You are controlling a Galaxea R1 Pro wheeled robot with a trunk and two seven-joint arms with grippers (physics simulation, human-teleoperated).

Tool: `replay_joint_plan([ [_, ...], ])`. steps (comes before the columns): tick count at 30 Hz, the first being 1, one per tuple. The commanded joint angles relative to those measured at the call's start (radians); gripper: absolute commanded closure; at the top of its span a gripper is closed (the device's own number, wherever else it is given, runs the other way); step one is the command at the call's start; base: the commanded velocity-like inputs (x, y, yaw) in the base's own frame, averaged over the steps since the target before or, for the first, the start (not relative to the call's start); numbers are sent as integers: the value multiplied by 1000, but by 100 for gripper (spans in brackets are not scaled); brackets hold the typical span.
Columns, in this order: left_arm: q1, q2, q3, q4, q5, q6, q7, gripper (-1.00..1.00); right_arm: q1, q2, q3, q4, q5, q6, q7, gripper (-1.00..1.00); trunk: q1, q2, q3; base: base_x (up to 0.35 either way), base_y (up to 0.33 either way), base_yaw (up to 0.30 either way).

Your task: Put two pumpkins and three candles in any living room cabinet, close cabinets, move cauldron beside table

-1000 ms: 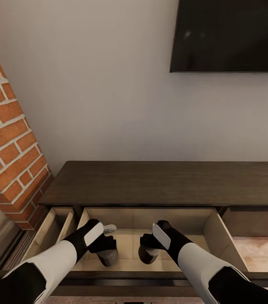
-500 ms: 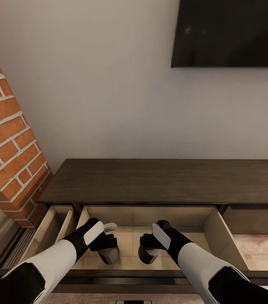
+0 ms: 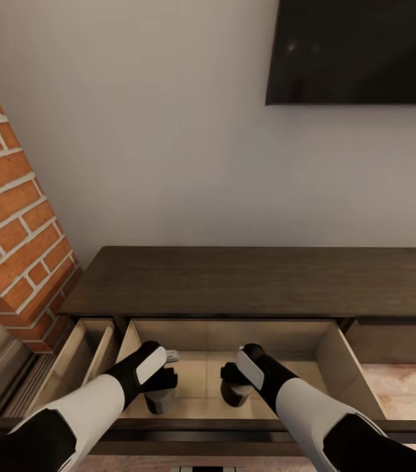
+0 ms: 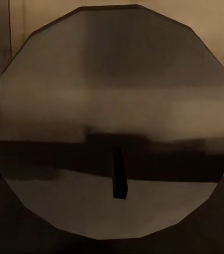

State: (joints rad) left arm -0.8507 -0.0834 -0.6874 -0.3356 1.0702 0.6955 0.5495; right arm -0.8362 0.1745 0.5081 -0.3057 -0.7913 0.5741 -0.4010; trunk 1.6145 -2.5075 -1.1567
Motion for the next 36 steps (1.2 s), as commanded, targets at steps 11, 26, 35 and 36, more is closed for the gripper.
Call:
replay_joint_plan([
  [11, 14, -8, -2, 36, 2, -122, -12, 100, 3, 0, 24, 0, -2, -9, -1, 100, 0, 0, 0, 0, 0, 0],
  [26, 26, -13, -43, 142, 5, -163, -150, 100, 3, 0, 24, 0, -2, -9, -1, 100, 0, 0, 0, 0, 0, 0],
  [35, 39, -19, -43, 195, 5, -265, -174, 100, 3, 0, 24, 0, -2, -9, -1, 100, 0, 0, 0, 0, 0, 0],
  [36, 39, -19, -43, 197, 5, -269, -182, 100, 3, 0, 24, 0, -2, -9, -1, 100, 0, 0, 0, 0, 0, 0],
])
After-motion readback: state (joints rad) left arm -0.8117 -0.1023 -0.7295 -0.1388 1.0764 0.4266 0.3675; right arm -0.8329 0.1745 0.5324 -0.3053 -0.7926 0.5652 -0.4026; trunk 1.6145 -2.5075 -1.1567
